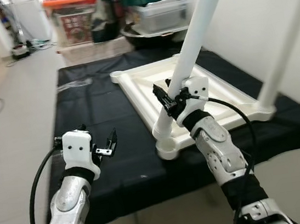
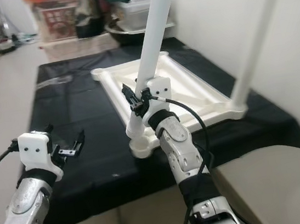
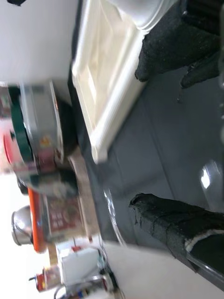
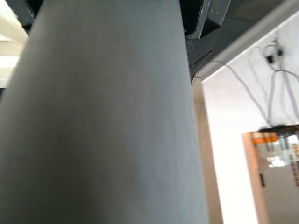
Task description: Building children table
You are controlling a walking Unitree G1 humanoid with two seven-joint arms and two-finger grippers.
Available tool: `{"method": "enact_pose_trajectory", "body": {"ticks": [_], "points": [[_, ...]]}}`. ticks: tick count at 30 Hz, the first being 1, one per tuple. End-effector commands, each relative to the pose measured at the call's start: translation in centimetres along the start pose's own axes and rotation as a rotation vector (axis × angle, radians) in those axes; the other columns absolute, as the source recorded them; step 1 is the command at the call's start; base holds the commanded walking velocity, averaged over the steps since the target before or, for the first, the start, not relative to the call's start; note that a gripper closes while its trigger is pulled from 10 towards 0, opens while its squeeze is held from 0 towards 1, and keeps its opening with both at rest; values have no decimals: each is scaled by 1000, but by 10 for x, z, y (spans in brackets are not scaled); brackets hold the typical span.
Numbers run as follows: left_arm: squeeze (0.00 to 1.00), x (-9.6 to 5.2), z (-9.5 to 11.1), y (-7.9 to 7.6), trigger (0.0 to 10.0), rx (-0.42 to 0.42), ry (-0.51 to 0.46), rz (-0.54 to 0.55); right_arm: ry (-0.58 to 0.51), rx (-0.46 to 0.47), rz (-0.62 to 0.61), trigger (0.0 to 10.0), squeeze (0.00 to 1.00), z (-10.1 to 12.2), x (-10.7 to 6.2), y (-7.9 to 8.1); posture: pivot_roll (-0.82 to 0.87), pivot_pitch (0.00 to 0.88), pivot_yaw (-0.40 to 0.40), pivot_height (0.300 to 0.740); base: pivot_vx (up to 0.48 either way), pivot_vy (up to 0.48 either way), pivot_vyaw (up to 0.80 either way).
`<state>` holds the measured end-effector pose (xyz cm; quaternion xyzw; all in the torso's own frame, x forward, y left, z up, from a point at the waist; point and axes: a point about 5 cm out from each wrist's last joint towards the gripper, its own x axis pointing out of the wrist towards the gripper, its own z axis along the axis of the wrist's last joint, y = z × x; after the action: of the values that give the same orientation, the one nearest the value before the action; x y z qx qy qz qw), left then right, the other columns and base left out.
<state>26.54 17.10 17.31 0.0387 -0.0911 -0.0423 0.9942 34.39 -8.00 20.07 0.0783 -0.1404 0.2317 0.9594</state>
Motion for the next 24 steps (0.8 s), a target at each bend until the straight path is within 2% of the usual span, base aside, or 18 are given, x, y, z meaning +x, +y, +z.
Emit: {"method": "enact_pose_trajectory", "body": {"ticks": [1, 11, 17, 22, 23, 24], "points": [[0, -2, -1, 5, 10000, 10, 12, 10, -20, -4, 11, 0, 0, 3, 2, 4, 29, 0, -16, 740, 0, 0, 0], [0, -4, -1, 5, 10000, 43, 6, -6, -15, 12, 12, 0, 0, 0, 0, 7, 39, 0, -20, 740, 0, 0, 0], [0, -6, -3, 5, 10000, 49, 17, -9, -18, -8, 11, 0, 0, 2, 2, 3, 38, 0, -22, 740, 0, 0, 0], [0, -5, -4, 5, 10000, 51, 19, -8, -29, -42, 14, 0, 0, 8, 5, -5, 33, 0, -24, 740, 0, 0, 0], [0, -6, -5, 3, 10000, 51, 22, -8, -49, -96, 60, 0, 0, 23, 8, -17, 26, 0, -25, 740, 0, 0, 0], [0, -6, -5, 3, 10000, 51, 22, -8, -49, -96, 60, 0, 0, 23, 8, -17, 26, 0, -25, 740, 0, 0, 0]]}}
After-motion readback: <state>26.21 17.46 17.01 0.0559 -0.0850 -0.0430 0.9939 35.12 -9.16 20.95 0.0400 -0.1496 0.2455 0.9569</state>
